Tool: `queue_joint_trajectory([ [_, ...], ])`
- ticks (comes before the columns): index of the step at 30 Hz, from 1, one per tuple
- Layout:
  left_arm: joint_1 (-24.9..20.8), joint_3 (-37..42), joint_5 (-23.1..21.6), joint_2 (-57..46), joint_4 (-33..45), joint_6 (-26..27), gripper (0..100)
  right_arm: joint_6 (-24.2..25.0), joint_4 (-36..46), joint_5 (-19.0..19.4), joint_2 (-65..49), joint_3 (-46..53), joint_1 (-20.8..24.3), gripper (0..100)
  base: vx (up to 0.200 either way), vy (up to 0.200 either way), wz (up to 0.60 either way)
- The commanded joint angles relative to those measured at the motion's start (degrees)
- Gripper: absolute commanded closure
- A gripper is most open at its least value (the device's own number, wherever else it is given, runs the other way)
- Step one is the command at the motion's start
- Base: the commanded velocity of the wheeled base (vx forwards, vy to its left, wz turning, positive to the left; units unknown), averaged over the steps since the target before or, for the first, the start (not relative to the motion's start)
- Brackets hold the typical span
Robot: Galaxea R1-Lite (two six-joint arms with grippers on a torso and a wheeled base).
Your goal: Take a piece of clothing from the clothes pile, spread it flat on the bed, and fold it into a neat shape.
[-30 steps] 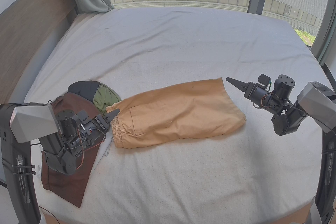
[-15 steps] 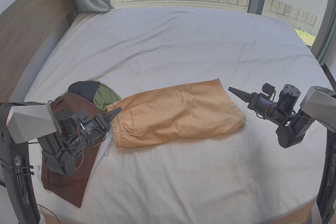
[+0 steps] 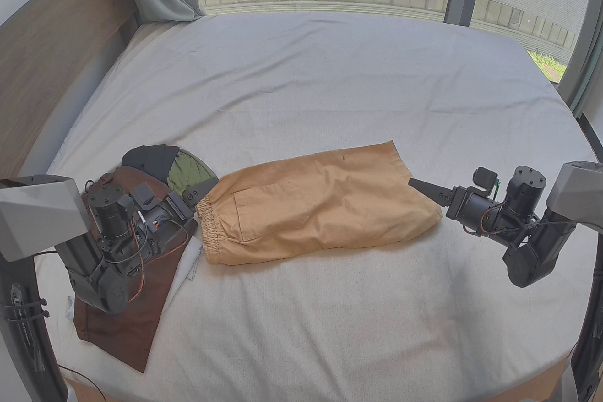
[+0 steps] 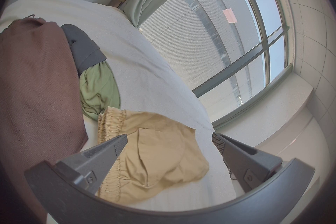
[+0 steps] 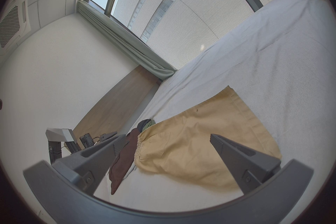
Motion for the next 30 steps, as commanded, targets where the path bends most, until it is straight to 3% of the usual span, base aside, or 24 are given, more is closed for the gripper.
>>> queue_joint_trajectory([
  [1,-0.63,2.09,-0.90,-4.47,-0.12,-0.45,0,-0.01,0.26,-0.35,-4.08,2.85,1.29,0,0.000,0.000,0.00],
  [14,-2.04,7.27,-3.36,-9.83,-0.12,1.40,0,-0.89,0.26,-0.96,-2.85,3.65,2.08,0,0.000,0.000,0.00],
  [18,-2.83,7.54,-2.74,-9.04,-0.03,4.12,0,-1.68,0.34,-3.60,-1.88,3.03,2.70,0,0.000,0.000,0.00],
  [23,-2.57,8.15,-2.04,-7.90,-0.03,12.30,0,-4.84,4.03,-5.00,-1.00,2.68,2.61,0,0.000,0.000,0.00],
  [26,-2.48,8.24,-1.51,-7.72,-0.03,13.88,0,-6.69,7.99,-10.01,-0.65,1.18,2.96,0,0.000,0.000,0.00],
  [30,-2.57,8.15,-0.63,-7.02,-0.03,14.49,0,-6.69,8.43,-10.80,-0.21,1.27,3.66,0,0.000,0.000,0.00],
])
